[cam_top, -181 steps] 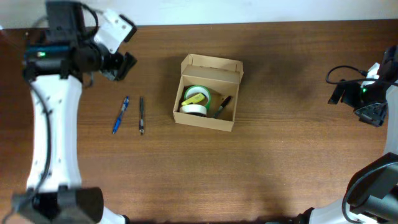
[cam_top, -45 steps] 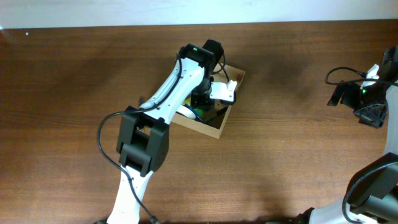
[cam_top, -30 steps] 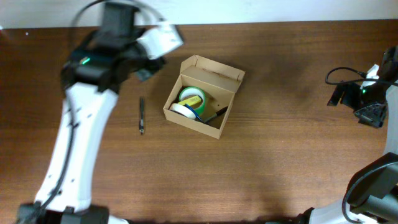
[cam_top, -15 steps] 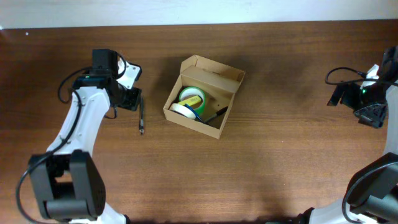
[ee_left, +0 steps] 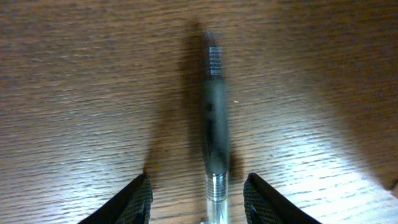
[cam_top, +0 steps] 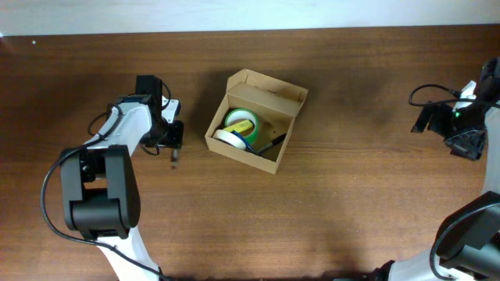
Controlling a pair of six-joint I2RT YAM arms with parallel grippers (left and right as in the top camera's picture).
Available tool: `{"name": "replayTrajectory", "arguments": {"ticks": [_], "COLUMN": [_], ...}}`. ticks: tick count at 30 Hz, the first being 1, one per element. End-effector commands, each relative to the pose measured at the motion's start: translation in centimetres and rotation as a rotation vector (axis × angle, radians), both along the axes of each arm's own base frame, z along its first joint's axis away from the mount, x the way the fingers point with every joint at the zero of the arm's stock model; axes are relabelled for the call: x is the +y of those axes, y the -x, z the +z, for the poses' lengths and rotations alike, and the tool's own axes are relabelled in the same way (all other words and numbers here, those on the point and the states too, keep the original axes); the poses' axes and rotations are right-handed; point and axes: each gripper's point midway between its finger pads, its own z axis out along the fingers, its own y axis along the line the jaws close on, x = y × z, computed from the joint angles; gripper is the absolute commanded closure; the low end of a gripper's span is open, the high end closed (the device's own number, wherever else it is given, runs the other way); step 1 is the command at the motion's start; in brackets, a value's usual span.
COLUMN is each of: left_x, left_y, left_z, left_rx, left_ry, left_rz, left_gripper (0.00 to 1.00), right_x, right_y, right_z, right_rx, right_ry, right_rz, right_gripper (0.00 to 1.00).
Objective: Pack container
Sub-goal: 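Move left gripper to the black gel pen and grasp it, then carry black gel pen with left gripper into the box and release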
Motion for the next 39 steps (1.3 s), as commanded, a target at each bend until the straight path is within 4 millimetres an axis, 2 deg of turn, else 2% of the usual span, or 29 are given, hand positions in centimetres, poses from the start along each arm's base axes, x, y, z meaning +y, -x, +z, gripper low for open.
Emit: {"name": "replayTrajectory", "arguments": {"ticks": [1, 3, 6, 9, 13, 18, 20, 24, 27, 30, 32, 34, 36, 39], "left_x": [0.0, 0.0, 0.0, 0.0, 0.0, 0.0, 0.1, 0.1, 0.0, -1.5, -4.0, -6.4, -8.8, -12.4], "left_y": [0.3, 0.3, 0.3, 0.3, 0.7, 1.0, 0.5, -2.7, -5.6, -7.4, -7.3, -6.6, -5.7, -4.0], "left_z": [-1.0, -1.0, -1.0, -1.0, -1.0, -0.8, 0.0, 5.3, 11.0, 16.9, 20.4, 23.1, 24.7, 25.4], "left_rx": [0.024, 0.024, 0.025, 0.025, 0.036, 0.050, 0.044, -0.037, -0.141, -0.257, -0.327, -0.377, -0.409, -0.416], "left_ry": [0.000, 0.000, -0.001, -0.001, -0.004, -0.010, -0.011, -0.020, -0.034, -0.023, 0.016, 0.026, 0.015, -0.003], "left_rz": [0.017, 0.017, 0.017, 0.016, -0.020, -0.074, -0.074, -0.107, -0.159, -0.329, -0.534, -0.719, -0.863, -1.081], "left_gripper": [0.51, 0.53, 0.66, 0.73, 0.98, 0.98, 0.98, 0.98, 0.98, 0.98, 0.98, 0.98, 0.98, 0.99], "right_x": [0.1, 0.1, 0.1, 0.1, 0.1, 0.1, 0.1, 0.1, 0.1, 0.1, 0.1, 0.1, 0.1, 0.1], "right_y": [0.1, 0.1, 0.1, 0.1, 0.1, 0.1, 0.1, 0.1, 0.1, 0.1, 0.1, 0.1, 0.1, 0.1], "right_z": [0.0, 0.0, 0.0, 0.0, 0.0, 0.0, 0.0, 0.0, 0.0, 0.0, 0.0, 0.0, 0.0, 0.0], "right_rx": [-0.001, -0.001, -0.001, -0.002, -0.001, -0.001, -0.002, -0.002, -0.002, -0.002, -0.001, -0.002, -0.002, -0.002], "right_ry": [-0.006, -0.006, -0.006, -0.005, -0.006, -0.006, -0.005, -0.005, -0.006, -0.006, -0.006, -0.006, -0.006, -0.006], "right_rz": [-0.005, -0.005, -0.005, -0.005, -0.005, -0.005, -0.005, -0.005, -0.005, -0.005, -0.005, -0.005, -0.005, -0.005], "right_gripper": [0.01, 0.01, 0.01, 0.01, 0.01, 0.01, 0.01, 0.01, 0.01, 0.01, 0.01, 0.01, 0.01, 0.01]}}
